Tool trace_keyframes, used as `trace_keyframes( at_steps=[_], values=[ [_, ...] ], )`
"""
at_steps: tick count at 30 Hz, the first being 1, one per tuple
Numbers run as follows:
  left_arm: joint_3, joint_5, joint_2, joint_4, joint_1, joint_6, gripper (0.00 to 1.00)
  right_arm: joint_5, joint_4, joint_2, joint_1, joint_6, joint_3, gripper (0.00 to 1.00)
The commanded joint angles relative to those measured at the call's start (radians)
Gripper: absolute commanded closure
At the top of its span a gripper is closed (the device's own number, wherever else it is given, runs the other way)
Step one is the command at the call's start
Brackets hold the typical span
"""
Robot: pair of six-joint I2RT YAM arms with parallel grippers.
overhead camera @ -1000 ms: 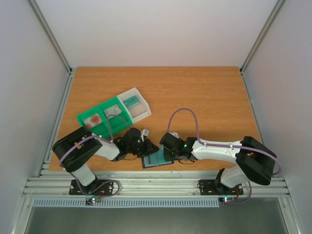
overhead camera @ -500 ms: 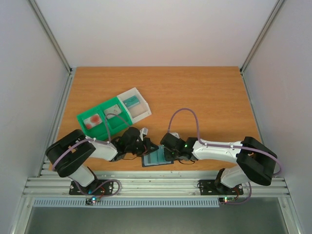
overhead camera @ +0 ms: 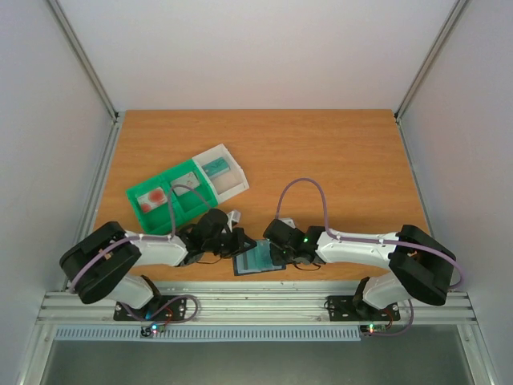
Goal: Take the credit cards out of the card holder
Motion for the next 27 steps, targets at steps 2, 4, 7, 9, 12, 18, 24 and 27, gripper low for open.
trace_keyframes(
  at_steps=[2, 4, 7, 9, 12, 18, 24, 27],
  values=[
    [0.005, -0.043, -0.094, -0.088, -0.001, 0.053, 1.0, 0.024, -0.055, -0.003, -0.006, 0.021, -0.021, 0.87],
    [-0.005, -0.06, -0.133, -0.111, 0.001, 0.054, 0.99, 0.026, -0.051, -0.004, -0.006, 0.02, -0.02, 0.87],
    [0.002, -0.082, -0.199, -0.177, 0.001, 0.061, 1.0, 0.021, -0.053, -0.007, -0.006, 0.015, -0.011, 0.87],
    [0.011, -0.104, -0.248, -0.233, 0.001, 0.077, 1.0, 0.023, -0.064, -0.017, -0.005, 0.009, 0.0, 0.87],
    [0.015, -0.154, -0.327, -0.317, 0.001, 0.094, 1.0, 0.032, -0.088, -0.048, -0.005, -0.007, 0.023, 0.87],
    [0.019, -0.251, -0.501, -0.486, 0.0, 0.143, 0.99, 0.013, -0.136, -0.211, -0.006, -0.061, 0.078, 0.82],
    [-0.001, -0.257, -0.702, -0.476, 0.0, 0.112, 1.0, -0.151, -0.036, -0.369, -0.006, 0.03, 0.065, 0.66],
    [-0.015, -0.246, -0.799, -0.435, 0.0, 0.073, 1.0, -0.225, 0.049, -0.422, -0.005, 0.102, 0.048, 0.52]
  ],
)
